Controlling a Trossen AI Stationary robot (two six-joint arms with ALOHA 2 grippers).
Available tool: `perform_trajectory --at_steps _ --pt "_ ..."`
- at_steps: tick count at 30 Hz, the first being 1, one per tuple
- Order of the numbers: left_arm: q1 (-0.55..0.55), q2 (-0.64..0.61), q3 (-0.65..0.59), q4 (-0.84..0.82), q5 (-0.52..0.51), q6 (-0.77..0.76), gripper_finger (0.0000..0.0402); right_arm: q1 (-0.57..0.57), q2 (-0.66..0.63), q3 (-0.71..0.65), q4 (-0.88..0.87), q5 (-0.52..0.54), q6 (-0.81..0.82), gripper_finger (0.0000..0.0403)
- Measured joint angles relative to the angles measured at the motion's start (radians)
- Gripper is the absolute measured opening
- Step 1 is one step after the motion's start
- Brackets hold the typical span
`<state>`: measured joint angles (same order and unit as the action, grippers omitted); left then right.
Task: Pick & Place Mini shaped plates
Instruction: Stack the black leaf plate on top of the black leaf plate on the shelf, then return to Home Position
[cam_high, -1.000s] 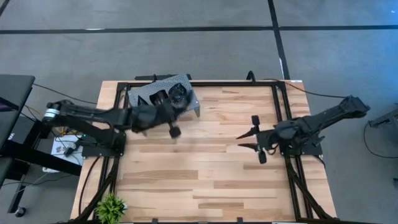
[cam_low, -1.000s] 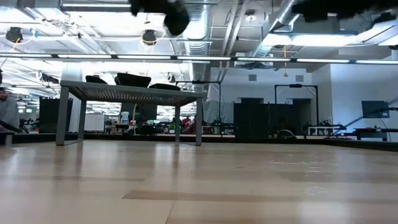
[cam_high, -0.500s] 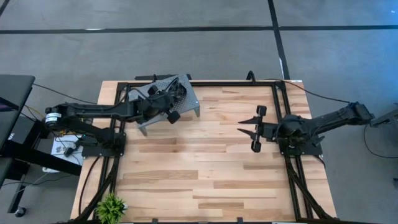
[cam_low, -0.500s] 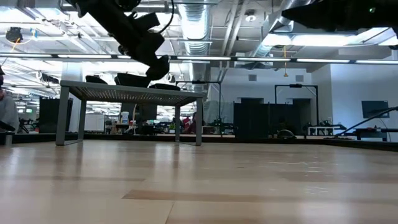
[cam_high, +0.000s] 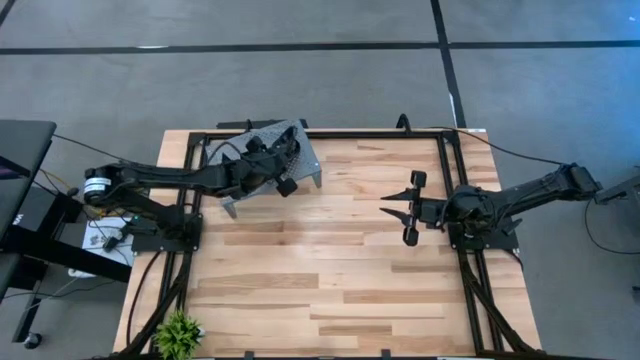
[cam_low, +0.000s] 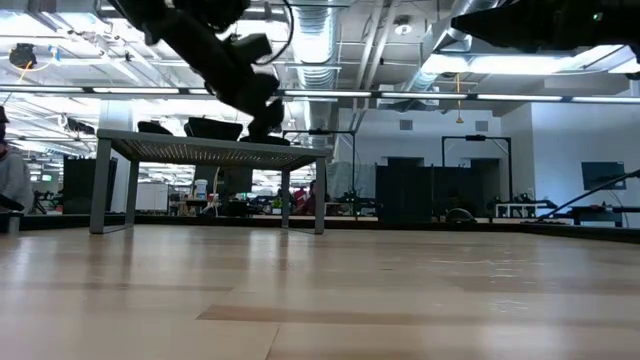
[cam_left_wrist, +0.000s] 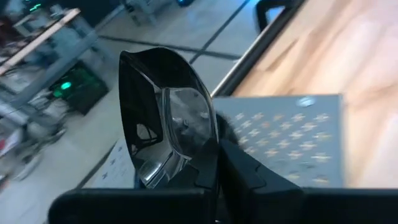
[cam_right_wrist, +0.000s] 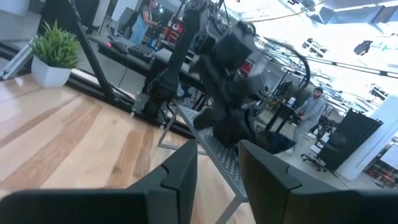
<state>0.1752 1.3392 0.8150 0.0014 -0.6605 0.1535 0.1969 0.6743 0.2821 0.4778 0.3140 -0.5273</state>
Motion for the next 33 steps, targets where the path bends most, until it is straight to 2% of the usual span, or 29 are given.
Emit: perform_trajectory --at_steps 6,11,15,22,28,30,33 --pt "0.004 0.043 0.000 0.008 -0.126 0.000 0.0035 -0.001 0.000 0.000 0.001 -0.002 0.019 0.0113" --pt "0.002 0.024 0.000 0.027 -0.137 -0.001 0.0071 -0.001 0.001 0.000 -0.001 -0.003 0.063 0.0113" --pt "-0.013 0.010 -0.001 0.047 -0.098 -0.029 0.0102 -0.001 0.001 0.000 -0.002 -0.002 0.079 0.0113" --pt "-0.103 0.007 -0.001 0.247 -0.027 0.003 0.0127 -0.001 0.001 0.000 -0.003 -0.003 0.152 0.0113" --pt "-0.212 0.008 -0.003 0.286 0.242 -0.086 0.0117 -0.001 0.001 0.000 -0.002 -0.003 0.178 0.0113" --pt "-0.259 0.003 -0.005 0.283 0.251 -0.100 0.0110 0.000 0.001 0.000 0.005 -0.003 0.244 0.0113" --pt "-0.334 -0.043 -0.007 0.276 0.196 -0.079 0.0096 0.020 -0.013 0.001 0.031 0.001 0.311 0.0113"
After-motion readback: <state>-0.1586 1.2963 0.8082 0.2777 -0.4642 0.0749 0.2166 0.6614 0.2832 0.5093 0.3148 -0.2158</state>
